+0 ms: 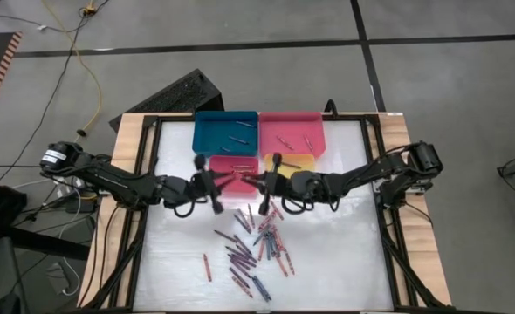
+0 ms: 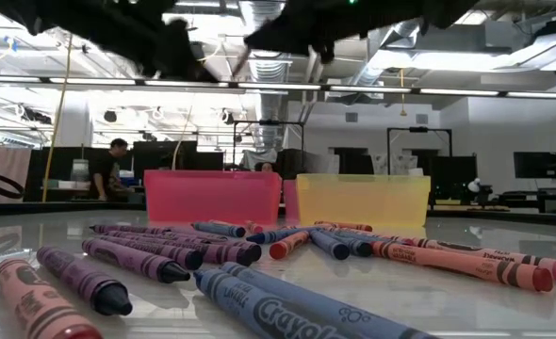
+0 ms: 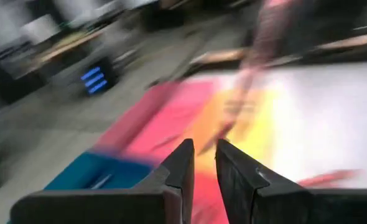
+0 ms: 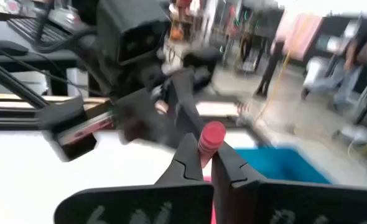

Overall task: Sort crayons
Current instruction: Put the red crayon into the red bin

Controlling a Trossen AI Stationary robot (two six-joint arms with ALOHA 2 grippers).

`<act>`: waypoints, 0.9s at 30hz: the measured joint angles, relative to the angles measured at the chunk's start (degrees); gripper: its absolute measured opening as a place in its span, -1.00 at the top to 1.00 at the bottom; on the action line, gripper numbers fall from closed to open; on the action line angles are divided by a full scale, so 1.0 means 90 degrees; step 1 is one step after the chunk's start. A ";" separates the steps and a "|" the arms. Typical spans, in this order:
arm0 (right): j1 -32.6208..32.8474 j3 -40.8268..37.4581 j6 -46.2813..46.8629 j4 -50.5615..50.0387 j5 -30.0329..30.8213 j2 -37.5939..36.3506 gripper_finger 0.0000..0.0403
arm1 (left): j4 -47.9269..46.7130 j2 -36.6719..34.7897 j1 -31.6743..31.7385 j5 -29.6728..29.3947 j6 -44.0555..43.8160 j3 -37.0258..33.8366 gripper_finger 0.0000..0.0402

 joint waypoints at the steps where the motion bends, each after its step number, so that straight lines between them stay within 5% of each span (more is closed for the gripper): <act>1: -0.0123 0.0000 0.0237 -0.0168 -0.0064 -0.0002 0.99 | -0.0209 0.0000 0.0010 -0.0496 -0.0186 0.0000 0.72; 5: -0.0570 0.0000 0.0978 -0.0884 -0.0230 -0.0002 0.99 | -0.0831 -0.0005 0.0013 -0.1148 -0.0763 -0.0005 0.71; 15: -0.1402 0.0000 0.1770 -0.1793 -0.1150 0.0002 1.00 | -0.1618 -0.0005 0.0002 -0.0968 -0.1633 -0.0005 0.71; 27: -0.1807 0.0000 0.2048 -0.2292 -0.1509 0.0029 1.00 | -0.1627 -0.0007 0.0000 -0.0810 -0.1680 -0.0005 0.71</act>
